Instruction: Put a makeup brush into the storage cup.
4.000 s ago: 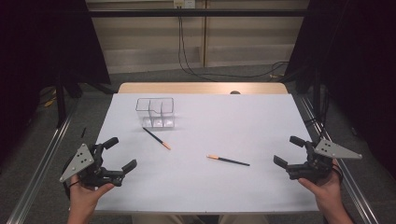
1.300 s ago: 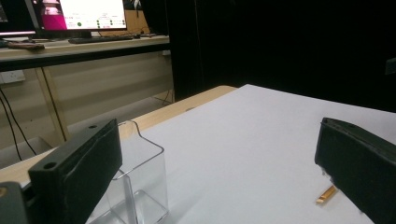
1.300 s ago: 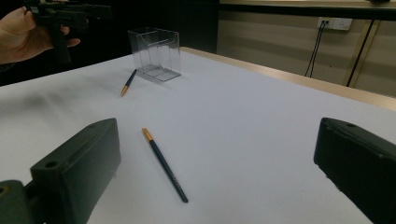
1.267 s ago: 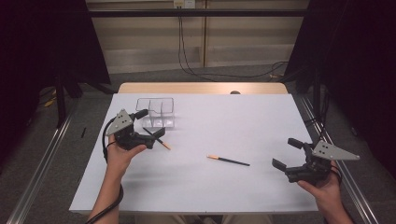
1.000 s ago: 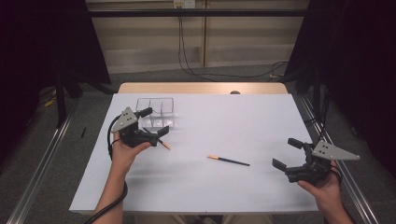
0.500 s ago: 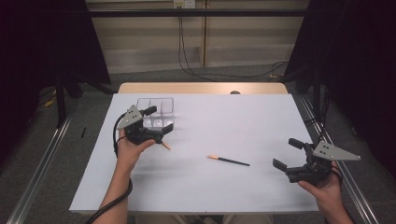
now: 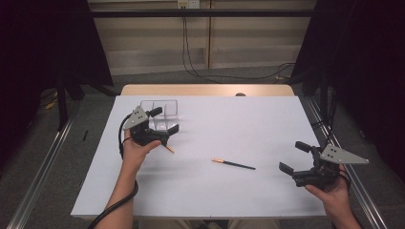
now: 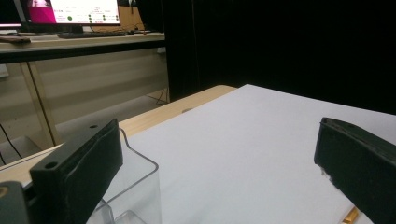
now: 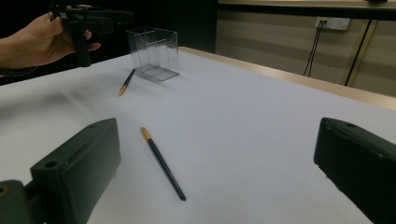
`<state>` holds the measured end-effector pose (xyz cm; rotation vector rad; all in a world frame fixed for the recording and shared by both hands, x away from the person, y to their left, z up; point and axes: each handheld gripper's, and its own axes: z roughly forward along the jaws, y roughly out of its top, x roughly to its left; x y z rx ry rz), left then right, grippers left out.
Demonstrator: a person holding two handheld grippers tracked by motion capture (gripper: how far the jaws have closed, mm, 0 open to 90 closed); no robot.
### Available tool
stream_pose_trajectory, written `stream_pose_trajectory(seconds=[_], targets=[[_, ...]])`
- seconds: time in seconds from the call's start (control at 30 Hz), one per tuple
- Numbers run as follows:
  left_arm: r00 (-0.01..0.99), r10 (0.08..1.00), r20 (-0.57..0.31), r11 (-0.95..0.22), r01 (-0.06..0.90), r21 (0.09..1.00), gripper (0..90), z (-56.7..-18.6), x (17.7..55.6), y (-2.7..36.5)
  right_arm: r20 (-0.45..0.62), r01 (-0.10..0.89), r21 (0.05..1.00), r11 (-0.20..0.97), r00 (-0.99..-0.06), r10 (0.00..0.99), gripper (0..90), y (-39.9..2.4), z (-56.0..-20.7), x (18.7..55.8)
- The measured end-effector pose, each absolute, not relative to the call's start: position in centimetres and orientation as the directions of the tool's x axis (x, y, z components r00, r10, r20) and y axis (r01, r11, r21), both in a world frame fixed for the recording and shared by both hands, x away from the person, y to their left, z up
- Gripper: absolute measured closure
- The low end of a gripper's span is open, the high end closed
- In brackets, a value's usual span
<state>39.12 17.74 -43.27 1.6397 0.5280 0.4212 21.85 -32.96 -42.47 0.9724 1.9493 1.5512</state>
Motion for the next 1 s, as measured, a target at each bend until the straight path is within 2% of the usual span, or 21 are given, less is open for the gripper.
stream_pose_trajectory(seconds=[0.27,0.67,1.0], targets=[[0.826,0.564,-0.021,-0.124,0.109,0.986,1.0,-43.3,39.3,17.7,0.071,0.240,0.964,0.112,-0.642,0.764,0.0,-33.0,-42.5,21.8],[0.844,0.537,-0.007,-0.230,0.154,0.961,1.0,-42.9,39.6,17.7,0.068,0.243,0.963,0.119,-0.643,0.763,0.0,-33.0,-42.5,21.8],[0.875,0.483,0.029,-0.376,0.177,0.910,1.6,-42.1,39.9,17.6,0.067,0.241,0.963,0.118,-0.640,0.765,0.0,-33.1,-42.5,21.8]])
